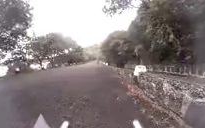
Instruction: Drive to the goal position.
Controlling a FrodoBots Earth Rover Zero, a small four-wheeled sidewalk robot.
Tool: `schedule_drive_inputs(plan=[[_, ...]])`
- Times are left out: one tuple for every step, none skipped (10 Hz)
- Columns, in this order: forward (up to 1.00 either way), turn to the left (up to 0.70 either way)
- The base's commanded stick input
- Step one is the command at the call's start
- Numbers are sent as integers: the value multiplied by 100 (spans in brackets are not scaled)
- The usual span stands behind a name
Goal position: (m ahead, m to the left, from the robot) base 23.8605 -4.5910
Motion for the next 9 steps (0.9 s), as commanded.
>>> schedule_drive_inputs(plan=[[50, 0], [50, 0], [50, 0], [50, 0], [50, 0], [50, 0], [50, 0], [50, 0], [50, 0]])
